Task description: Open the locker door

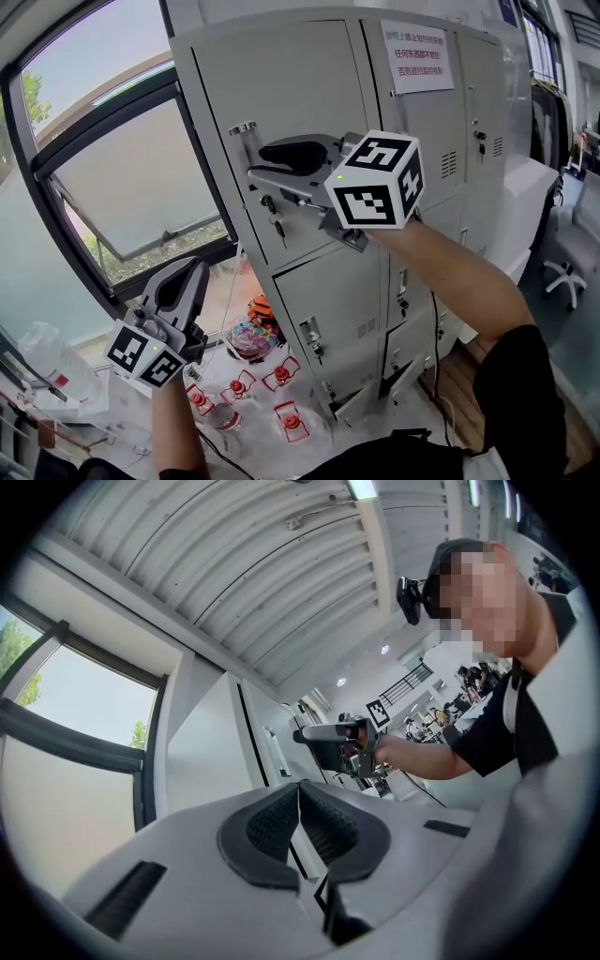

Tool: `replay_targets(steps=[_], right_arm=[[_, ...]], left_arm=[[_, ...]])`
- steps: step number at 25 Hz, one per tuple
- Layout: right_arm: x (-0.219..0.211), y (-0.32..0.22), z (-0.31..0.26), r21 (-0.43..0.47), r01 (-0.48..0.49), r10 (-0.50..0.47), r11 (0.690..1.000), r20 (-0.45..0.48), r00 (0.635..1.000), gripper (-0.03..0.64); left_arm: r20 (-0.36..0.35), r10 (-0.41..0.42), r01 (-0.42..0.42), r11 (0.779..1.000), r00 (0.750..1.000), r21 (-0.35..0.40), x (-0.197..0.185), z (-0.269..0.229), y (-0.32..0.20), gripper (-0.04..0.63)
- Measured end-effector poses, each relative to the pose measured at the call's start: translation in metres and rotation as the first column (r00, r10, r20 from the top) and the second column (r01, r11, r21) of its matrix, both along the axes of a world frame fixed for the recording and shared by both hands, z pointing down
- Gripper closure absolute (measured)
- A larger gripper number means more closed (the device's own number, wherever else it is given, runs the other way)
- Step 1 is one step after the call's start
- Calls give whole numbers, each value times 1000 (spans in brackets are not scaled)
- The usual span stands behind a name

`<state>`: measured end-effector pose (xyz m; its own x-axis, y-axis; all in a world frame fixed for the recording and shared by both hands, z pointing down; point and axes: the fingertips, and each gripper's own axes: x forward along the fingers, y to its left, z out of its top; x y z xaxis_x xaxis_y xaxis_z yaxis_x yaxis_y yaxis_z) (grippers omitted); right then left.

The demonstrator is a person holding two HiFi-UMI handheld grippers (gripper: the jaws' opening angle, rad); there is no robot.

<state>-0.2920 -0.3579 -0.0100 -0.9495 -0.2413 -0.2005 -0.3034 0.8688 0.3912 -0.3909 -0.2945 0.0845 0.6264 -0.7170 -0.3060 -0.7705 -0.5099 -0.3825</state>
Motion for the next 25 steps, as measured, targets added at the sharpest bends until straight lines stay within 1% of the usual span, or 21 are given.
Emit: replay_targets(steps=[3,7,13,18,25], right_arm=[[-12,-4,-1,-34,-25,25,999,-13,1000,453],[-16,-17,-4,-59,-82,83,995,5,997,449],[-21,-36,-4,-137,-92,94,986,12,995,449],[-28,-36,-4,-145,-92,94,985,12,995,451],[-35,-37,-4,-138,-132,132,982,-12,991,451]], left_arm=[[-2,13,-13,1000,1000,-22,-2,5,-6,577],[2,18,-18,999,1000,-29,-7,8,-8,577],[0,18,-18,1000,1000,-15,-14,0,-9,577],[14,27,-27,1000,1000,-5,-10,-6,-9,578],[27,52,-52,999,998,-5,-5,-4,-8,577]])
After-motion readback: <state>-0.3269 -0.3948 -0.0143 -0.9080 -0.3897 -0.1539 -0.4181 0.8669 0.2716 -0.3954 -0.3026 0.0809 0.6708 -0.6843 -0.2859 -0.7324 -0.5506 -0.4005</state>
